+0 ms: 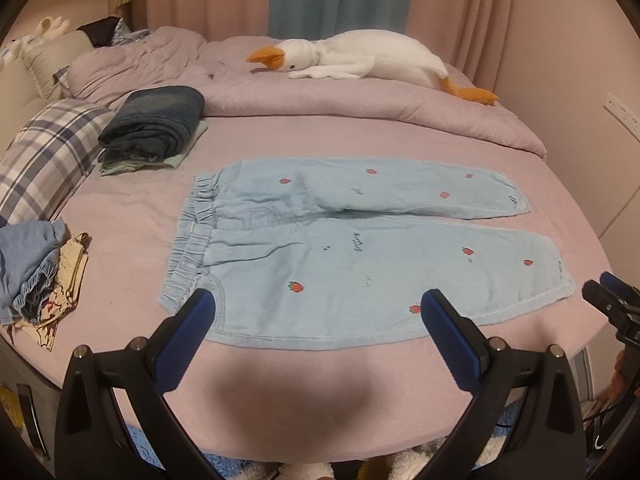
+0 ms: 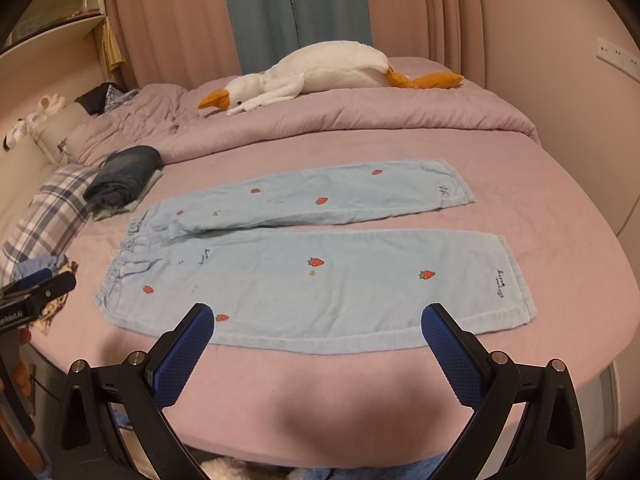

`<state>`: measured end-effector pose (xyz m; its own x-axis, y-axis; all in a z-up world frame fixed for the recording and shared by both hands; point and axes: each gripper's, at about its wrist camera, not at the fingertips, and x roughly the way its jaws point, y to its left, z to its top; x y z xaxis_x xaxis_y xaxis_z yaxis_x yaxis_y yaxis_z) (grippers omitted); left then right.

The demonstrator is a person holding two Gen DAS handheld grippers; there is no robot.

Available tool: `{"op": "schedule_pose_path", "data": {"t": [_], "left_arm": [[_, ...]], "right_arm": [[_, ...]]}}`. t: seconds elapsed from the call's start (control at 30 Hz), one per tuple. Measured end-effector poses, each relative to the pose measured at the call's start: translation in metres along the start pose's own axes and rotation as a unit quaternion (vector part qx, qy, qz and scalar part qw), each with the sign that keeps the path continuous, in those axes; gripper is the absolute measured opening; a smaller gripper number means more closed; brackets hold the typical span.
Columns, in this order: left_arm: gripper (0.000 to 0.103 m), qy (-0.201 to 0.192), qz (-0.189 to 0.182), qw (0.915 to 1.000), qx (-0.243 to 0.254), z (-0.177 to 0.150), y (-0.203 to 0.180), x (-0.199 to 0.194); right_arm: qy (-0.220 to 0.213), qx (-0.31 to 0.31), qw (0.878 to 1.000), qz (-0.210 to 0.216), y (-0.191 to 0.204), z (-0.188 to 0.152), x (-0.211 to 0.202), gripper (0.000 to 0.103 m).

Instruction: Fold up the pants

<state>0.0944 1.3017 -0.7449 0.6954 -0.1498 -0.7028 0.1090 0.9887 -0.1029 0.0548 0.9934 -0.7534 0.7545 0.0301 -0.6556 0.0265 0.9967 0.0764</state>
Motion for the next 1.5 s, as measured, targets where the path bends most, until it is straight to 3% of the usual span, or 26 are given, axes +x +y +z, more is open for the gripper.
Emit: {"op": "schedule_pose_path", "data": {"t": [0.17,0.23,0.33,0.47,0.57,0.6,0.67,0.77,0.83,0.87,0.97,1.0,1.03,1.07,1.1,1.13,1.2,1.27,1.33,1.37,1.43,1.5], "left_arm": [[0.103,0.009,-0.012,0.9989,-0.044,0.001,0.072,0.023],[0.103,0.024,-0.037,0.9947,-0.093,-0.025,0.124,0.034],[0.103,0.053,-0.073,0.9773,-0.192,-0.054,0.208,0.058],[0.102,0.066,-0.061,0.9561,-0.279,-0.082,0.285,0.103],[0.102,0.066,-0.118,0.9266,-0.351,-0.103,0.343,0.119],[0.102,0.067,-0.126,0.9202,-0.365,-0.089,0.338,0.115],[0.101,0.075,-0.121,0.9153,-0.377,-0.096,0.362,0.13],[0.101,0.06,-0.134,0.9106,-0.387,-0.104,0.36,0.128],[0.099,0.05,-0.142,0.907,-0.393,-0.116,0.359,0.121],[0.097,0.045,-0.145,0.9038,-0.4,-0.103,0.356,0.117],[0.066,0.037,-0.147,0.8901,-0.43,-0.096,0.361,0.131],[0.046,0.036,-0.151,0.885,-0.439,-0.094,0.374,0.138],[0.021,0.043,-0.147,0.8824,-0.445,-0.11,0.379,0.136],[0.015,0.056,-0.139,0.8808,-0.449,-0.114,0.396,0.144],[0.014,0.056,-0.15,0.8739,-0.459,-0.12,0.411,0.149],[0.014,0.051,-0.157,0.8693,-0.466,-0.128,0.405,0.149],[0.013,0.049,-0.144,0.8811,-0.448,-0.12,0.415,0.156],[0.013,0.043,-0.134,0.8959,-0.421,-0.102,0.388,0.146],[0.014,0.028,-0.128,0.9077,-0.398,-0.095,0.395,0.135],[0.014,0.023,-0.124,0.9129,-0.388,-0.113,0.418,0.111],[0.018,0.032,-0.099,0.9233,-0.37,-0.117,0.456,0.115],[0.022,0.062,-0.075,0.9266,-0.363,-0.126,0.453,0.102]], "right_arm": [[-0.015,-0.011,1.0,0.011,0.006,-0.004,0.006,0.103],[-0.021,-0.045,0.998,0.025,0.018,-0.01,0.011,0.103],[-0.018,-0.114,0.993,0.04,0.05,-0.024,0.028,0.103],[0.022,-0.218,0.975,0.035,0.09,-0.049,0.066,0.103],[0.021,-0.274,0.96,0.052,0.119,-0.063,0.087,0.098],[0.017,-0.291,0.954,0.064,0.127,-0.066,0.092,0.092],[0.004,-0.326,0.941,0.087,0.147,-0.074,0.104,0.086],[-0.01,-0.37,0.925,0.086,0.172,-0.084,0.122,0.081],[-0.012,-0.394,0.916,0.08,0.182,-0.09,0.132,0.071],[-0.021,-0.402,0.912,0.077,0.186,-0.092,0.135,0.071],[-0.054,-0.409,0.908,0.071,0.194,-0.089,0.141,0.071],[-0.061,-0.408,0.908,0.067,0.196,-0.088,0.141,0.071],[-0.067,-0.408,0.908,0.062,0.198,-0.087,0.143,0.064],[-0.071,-0.408,0.908,0.06,0.201,-0.09,0.142,0.056],[-0.069,-0.411,0.907,0.059,0.204,-0.09,0.144,0.041],[-0.068,-0.414,0.906,0.062,0.208,-0.092,0.146,0.029],[-0.069,-0.419,0.903,0.067,0.211,-0.097,0.143,0.023],[-0.069,-0.417,0.904,0.071,0.209,-0.094,0.139,0.015],[-0.073,-0.413,0.905,0.073,0.209,-0.089,0.131,0.011],[-0.074,-0.413,0.905,0.078,0.209,-0.087,0.126,0.011],[-0.074,-0.41,0.905,0.088,0.209,-0.087,0.119,0.011],[-0.052,-0.406,0.906,0.109,0.21,-0.091,0.124,0.011]]}}
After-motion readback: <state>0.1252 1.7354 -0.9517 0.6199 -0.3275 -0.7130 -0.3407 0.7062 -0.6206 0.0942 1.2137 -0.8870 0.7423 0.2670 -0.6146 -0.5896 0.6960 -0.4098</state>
